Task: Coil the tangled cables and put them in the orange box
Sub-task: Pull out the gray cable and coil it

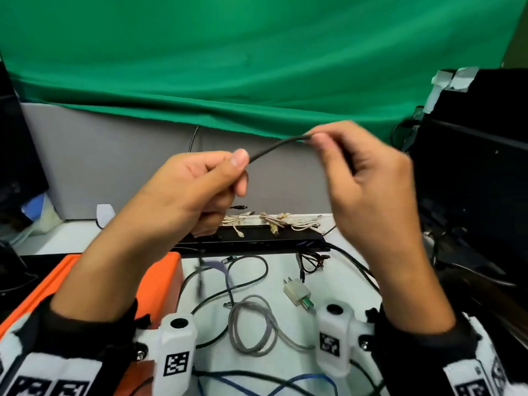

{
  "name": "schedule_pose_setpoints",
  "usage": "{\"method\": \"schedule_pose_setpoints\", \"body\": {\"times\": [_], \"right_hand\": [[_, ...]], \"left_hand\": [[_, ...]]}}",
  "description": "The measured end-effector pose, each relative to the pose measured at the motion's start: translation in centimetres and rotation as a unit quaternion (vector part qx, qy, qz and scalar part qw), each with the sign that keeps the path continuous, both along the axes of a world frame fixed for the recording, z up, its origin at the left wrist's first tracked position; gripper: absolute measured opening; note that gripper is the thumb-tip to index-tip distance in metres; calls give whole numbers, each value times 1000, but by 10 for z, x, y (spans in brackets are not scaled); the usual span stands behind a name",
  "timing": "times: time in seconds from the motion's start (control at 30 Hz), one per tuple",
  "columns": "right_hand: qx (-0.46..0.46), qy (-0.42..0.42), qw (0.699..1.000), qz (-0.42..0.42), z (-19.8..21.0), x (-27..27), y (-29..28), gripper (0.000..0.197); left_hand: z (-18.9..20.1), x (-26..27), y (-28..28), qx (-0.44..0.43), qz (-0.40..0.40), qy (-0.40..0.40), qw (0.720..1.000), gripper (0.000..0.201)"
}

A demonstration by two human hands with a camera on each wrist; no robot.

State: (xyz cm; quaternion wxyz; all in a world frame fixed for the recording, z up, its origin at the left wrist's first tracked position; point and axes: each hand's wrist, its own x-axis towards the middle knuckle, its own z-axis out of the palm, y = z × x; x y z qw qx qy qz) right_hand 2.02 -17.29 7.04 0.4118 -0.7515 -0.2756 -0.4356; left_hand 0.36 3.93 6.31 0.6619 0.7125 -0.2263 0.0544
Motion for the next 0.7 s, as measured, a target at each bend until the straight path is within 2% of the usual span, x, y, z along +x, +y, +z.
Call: {"method": "schedule_pose_setpoints", "body": {"times": [0.07, 0.13, 0.2, 0.3, 0.4, 0.47, 0.5, 0.6, 0.7], "right_hand": [[22, 1, 998, -59, 1, 7, -13, 16], [8, 39, 994, -100, -2, 14, -20, 17], [-7, 52, 992, -114, -5, 16, -17, 14], [-13, 48, 995, -87, -9, 10, -1, 23], [-29, 89, 996, -12, -16, 6, 16, 35], [-40, 124, 991, 23, -20, 6, 24, 37], [-47, 134, 990, 28, -22, 6, 26, 37], [-114, 185, 976, 20, -23, 5, 26, 41], [-227, 263, 936, 48, -27, 1, 31, 43]], "left_hand": [[3, -5, 2, 17, -28, -13, 999, 35], [3, -8, -3, -1, -58, -12, 998, 33], [1, -8, -11, -13, -48, -27, 998, 30], [-4, -6, -23, -22, -32, -60, 997, 27], [-1, -11, -21, -151, -143, -5, 978, 25], [4, -14, -12, -190, -210, 4, 959, 33], [6, -15, -8, -193, -217, -10, 957, 38], [10, -9, -6, -228, -131, -70, 962, 44], [11, 2, -9, -311, 2, -91, 946, 46]]}}
